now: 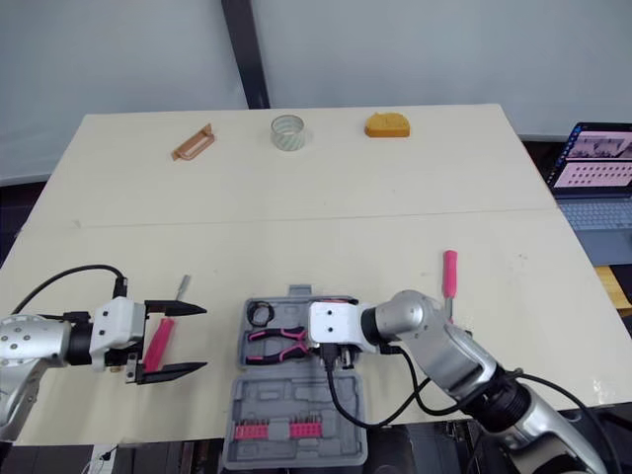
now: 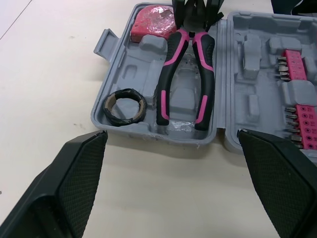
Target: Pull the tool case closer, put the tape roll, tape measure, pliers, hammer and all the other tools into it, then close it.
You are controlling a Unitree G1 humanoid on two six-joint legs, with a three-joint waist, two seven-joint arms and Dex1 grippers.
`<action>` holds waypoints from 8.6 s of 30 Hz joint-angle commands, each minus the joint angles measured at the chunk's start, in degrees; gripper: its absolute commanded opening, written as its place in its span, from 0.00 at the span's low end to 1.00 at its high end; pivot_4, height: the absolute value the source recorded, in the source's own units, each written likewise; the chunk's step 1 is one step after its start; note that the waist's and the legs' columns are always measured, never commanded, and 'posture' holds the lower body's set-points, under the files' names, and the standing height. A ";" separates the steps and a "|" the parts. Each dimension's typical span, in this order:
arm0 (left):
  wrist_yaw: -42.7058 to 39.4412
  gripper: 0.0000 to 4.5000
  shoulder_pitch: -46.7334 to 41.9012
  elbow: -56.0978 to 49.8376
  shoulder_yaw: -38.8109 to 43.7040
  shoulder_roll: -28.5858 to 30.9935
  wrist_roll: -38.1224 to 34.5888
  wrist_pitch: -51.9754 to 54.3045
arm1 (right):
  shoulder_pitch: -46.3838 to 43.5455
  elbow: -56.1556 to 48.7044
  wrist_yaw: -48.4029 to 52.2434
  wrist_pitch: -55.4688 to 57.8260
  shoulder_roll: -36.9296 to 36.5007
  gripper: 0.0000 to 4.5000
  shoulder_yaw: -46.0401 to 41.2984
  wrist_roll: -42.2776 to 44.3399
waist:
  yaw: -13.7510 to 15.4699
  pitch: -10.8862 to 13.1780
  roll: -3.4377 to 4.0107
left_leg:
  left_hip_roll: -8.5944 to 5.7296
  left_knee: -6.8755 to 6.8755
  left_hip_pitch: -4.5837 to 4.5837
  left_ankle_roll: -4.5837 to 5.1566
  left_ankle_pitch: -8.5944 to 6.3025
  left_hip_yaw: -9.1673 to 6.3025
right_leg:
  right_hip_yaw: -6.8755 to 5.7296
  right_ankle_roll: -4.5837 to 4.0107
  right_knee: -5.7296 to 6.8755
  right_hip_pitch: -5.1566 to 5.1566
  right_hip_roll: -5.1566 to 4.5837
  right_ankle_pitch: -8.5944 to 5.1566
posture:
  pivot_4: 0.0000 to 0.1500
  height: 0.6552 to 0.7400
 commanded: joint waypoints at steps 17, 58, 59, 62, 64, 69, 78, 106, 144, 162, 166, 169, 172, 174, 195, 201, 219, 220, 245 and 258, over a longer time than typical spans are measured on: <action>2.16 1.00 -0.23 -3.24 -0.86 -0.47 -0.75 1.30 | -1.51 -0.54 -0.36 2.00 2.32 0.21 1.27 -0.88 | -0.02 0.00 0.00 | 0.00 0.00 0.00 0.00 0.00 0.00 | 0.00 0.00 0.01 0.00 0.00 0.00 | 1.00 1.00; 4.58 1.00 -2.01 -3.09 -2.77 -2.71 -0.10 0.67 | 2.46 22.15 -3.24 -23.59 16.18 0.01 -5.15 7.36 | -0.20 -0.02 -0.03 | 0.00 -0.05 0.24 0.00 0.00 0.01 | 0.01 -0.01 0.06 0.17 0.00 0.01 | 1.00 1.00; 4.60 1.00 -1.80 -3.32 -2.82 -2.75 -0.08 0.66 | 2.49 23.58 -3.16 -24.37 16.40 0.01 -5.09 7.19 | -0.24 -0.02 -0.03 | 0.00 -0.06 0.29 0.00 0.00 0.02 | 0.02 -0.01 0.07 0.19 0.00 0.01 | 1.00 1.00; 4.75 1.00 -1.28 -3.76 -2.85 -2.83 -0.03 0.67 | 2.14 27.07 -3.19 -26.28 16.82 0.01 -4.86 6.38 | -0.35 -0.02 -0.03 | 0.00 -0.07 0.36 0.00 0.00 0.05 | 0.04 -0.01 0.11 0.19 0.00 0.01 | 1.00 1.00; 4.89 1.00 -1.01 -3.92 -2.76 -2.80 -0.10 0.70 | 1.86 28.84 -3.53 -27.41 16.60 0.01 -4.31 5.04 | -0.37 -0.02 -0.03 | 0.00 -0.09 0.37 -0.01 0.00 0.06 | 0.05 -0.01 0.11 0.19 0.00 0.01 | 1.00 1.00; 5.23 1.00 -0.42 -4.36 -2.52 -2.76 -0.22 0.79 | 1.97 32.08 -3.44 -30.45 15.71 0.01 -2.92 2.15 | -0.36 -0.03 -0.03 | 0.01 -0.13 0.51 0.00 0.00 0.07 | 0.05 -0.01 0.11 0.28 0.00 0.01 | 1.00 1.00; 5.76 1.00 -0.20 -4.43 -2.53 -2.78 -0.12 0.65 | 1.88 34.10 -4.22 -37.90 13.34 0.01 1.25 -5.77 | -0.13 -0.05 -0.04 | 0.01 -0.16 0.78 -0.01 -0.01 0.06 | 0.04 -0.02 0.04 0.60 0.00 0.00 | 1.00 1.00; 8.44 1.00 -1.04 -3.86 -0.57 -2.43 -1.61 5.16 | 2.14 22.19 -0.64 -23.28 14.16 0.01 -12.72 13.21 | 0.03 -0.74 0.40 | 0.04 -0.32 1.22 -0.03 -0.06 0.07 | 0.04 -0.04 -0.10 1.09 0.00 -0.01 | 1.00 1.00; 14.08 1.00 6.58 47.66 26.18 2.56 3.67 -14.04 | 19.70 46.07 0.68 -21.46 -16.17 0.99 -51.91 24.23 | 0.00 -0.61 0.38 | 0.07 -0.31 0.91 0.02 -0.10 0.16 | -0.05 -0.03 -0.40 0.93 0.00 -0.01 | 1.00 1.00; 9.66 0.70 4.71 2.29 -0.49 -1.29 3.54 8.29 | 18.69 6.18 2.62 -2.32 -13.70 0.58 -27.92 25.85 | 0.36 -0.59 0.39 | 0.09 -0.22 0.86 0.02 -0.10 0.11 | -0.05 -0.03 -0.35 0.92 0.00 -0.01 | 1.00 1.00; 10.63 0.31 2.98 -1.48 -6.55 -2.00 5.71 11.14 | 18.45 3.36 2.17 -1.54 -13.41 0.19 -22.32 23.02 | 0.34 -0.59 0.40 | 0.07 -0.21 0.85 0.02 -0.10 0.11 | -0.05 -0.03 -0.37 0.92 0.00 -0.01 | 1.00 1.00; 11.20 0.01 4.16 -2.71 -10.36 -2.60 7.67 11.51 | 18.86 2.66 2.24 -2.04 -13.92 0.00 -18.80 20.36 | 0.35 -0.59 0.39 | 0.08 -0.21 0.85 0.02 -0.10 0.11 | -0.06 -0.03 -0.37 0.92 0.00 -0.01 | 1.00 1.00; 12.21 0.01 5.07 -3.32 -12.90 -3.15 9.34 11.63 | 19.04 2.45 2.06 -2.11 -13.56 0.00 -17.19 19.02 | 0.35 -0.59 0.39 | 0.08 -0.21 0.85 0.02 -0.10 0.11 | -0.06 -0.03 -0.37 0.91 0.01 -0.01 | 1.00 1.00; 12.77 0.01 4.85 -3.35 -13.86 -3.69 9.67 11.98 | 18.84 2.43 1.87 -1.93 -13.03 0.00 -16.48 18.48 | 0.40 -0.59 0.38 | 0.08 -0.20 0.84 0.02 -0.10 0.11 | -0.06 -0.03 -0.38 0.91 0.01 -0.01 | 1.00 1.00; 15.03 0.01 -0.79 -0.26 -21.76 -9.76 14.04 11.77 | 16.34 4.07 1.42 -0.93 -8.40 0.00 -10.50 13.83 | 1.92 -0.64 0.41 | 0.07 -0.10 0.85 0.02 -0.10 0.12 | -0.05 -0.03 -0.36 0.95 0.00 -0.01 | 1.00 1.00; 15.40 0.01 -1.18 -0.32 -21.84 -10.82 14.38 11.77 | 16.01 5.14 0.53 -1.28 -7.25 0.00 -11.22 13.34 | 2.64 -0.65 0.43 | 0.07 -0.08 0.86 0.02 -0.10 0.12 | -0.04 -0.03 -0.36 0.96 0.00 -0.01 | 1.00 1.00; 16.50 0.01 -9.66 7.69 -21.33 -14.81 16.77 9.09 | 11.87 9.94 -2.15 -2.25 -4.72 0.00 -13.34 11.63 | 2.96 -0.66 0.45 | 0.07 -0.04 0.86 0.03 -0.07 0.12 | -0.05 -0.09 -0.32 0.98 0.01 0.03 | 1.00 1.00; 16.62 0.01 -9.92 8.15 -21.24 -14.93 16.84 8.78 | 11.72 10.22 -2.27 -2.35 -4.60 0.00 -13.39 11.47 | 2.96 -0.66 0.45 | 0.07 -0.04 0.86 0.02 -0.07 0.12 | -0.05 -0.09 -0.32 0.98 0.01 0.03 | 1.00 1.00; 19.37 0.01 -13.49 13.84 -20.90 -17.09 18.85 2.30 | 9.49 14.35 -5.92 -4.66 -1.42 0.00 -14.79 8.56 | 2.91 -0.66 0.44 | 0.07 -0.04 0.86 0.02 -0.07 0.12 | -0.05 -0.09 -0.32 0.97 0.01 0.04 | 1.00 1.00; 19.46 0.01 -13.83 14.39 -21.07 -17.29 18.97 1.79 | 9.47 14.72 -5.84 -5.04 -0.32 0.00 -15.08 7.26 | 2.84 -0.66 0.44 | 0.07 -0.05 0.85 0.02 -0.07 0.12 | -0.06 -0.09 -0.32 0.97 0.01 0.04 | 1.00 1.00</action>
